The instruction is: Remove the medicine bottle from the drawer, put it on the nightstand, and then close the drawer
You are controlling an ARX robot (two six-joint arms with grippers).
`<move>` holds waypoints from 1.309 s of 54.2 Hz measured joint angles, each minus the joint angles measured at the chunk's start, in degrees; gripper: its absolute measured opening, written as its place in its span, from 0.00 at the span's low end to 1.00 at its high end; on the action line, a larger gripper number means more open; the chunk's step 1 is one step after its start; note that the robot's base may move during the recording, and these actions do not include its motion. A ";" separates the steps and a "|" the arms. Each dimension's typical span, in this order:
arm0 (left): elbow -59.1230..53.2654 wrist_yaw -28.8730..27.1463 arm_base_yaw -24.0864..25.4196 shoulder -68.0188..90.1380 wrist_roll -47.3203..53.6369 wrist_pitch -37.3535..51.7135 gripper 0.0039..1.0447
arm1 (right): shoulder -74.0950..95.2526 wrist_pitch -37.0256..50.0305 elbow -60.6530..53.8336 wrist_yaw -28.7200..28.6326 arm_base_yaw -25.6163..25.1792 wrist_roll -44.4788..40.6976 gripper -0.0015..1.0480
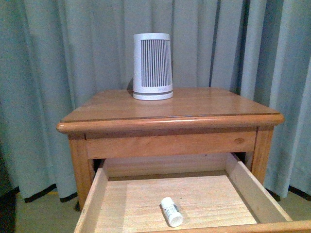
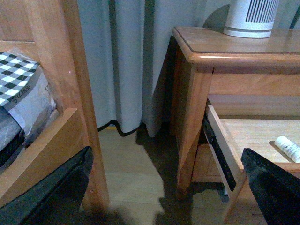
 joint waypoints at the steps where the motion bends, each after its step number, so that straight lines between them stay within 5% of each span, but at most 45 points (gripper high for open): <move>1: 0.00 0.00 0.02 0.00 0.00 0.00 0.94 | 0.00 0.00 0.00 0.02 0.00 0.00 0.93; 3: 0.00 0.00 0.02 0.00 0.00 0.00 0.94 | 0.07 -0.04 0.02 0.33 0.04 0.00 0.93; 9: 0.00 -0.02 0.02 0.00 0.00 0.00 0.94 | 11.39 2.40 3.13 17.27 7.28 0.42 0.93; 14: 0.00 0.09 0.02 0.00 0.00 0.00 0.94 | 27.26 9.60 9.97 22.18 12.61 1.88 0.93; 27: 0.00 0.11 0.02 0.00 0.00 0.00 0.94 | 62.80 5.88 34.77 19.98 20.92 6.93 0.93; 40: 0.00 0.09 0.02 0.00 0.00 0.00 0.94 | 84.46 -0.20 52.78 17.51 23.76 11.15 0.93; 71: 0.00 0.11 0.02 0.00 0.00 0.00 0.94 | 114.42 5.09 68.48 14.97 24.94 13.55 0.93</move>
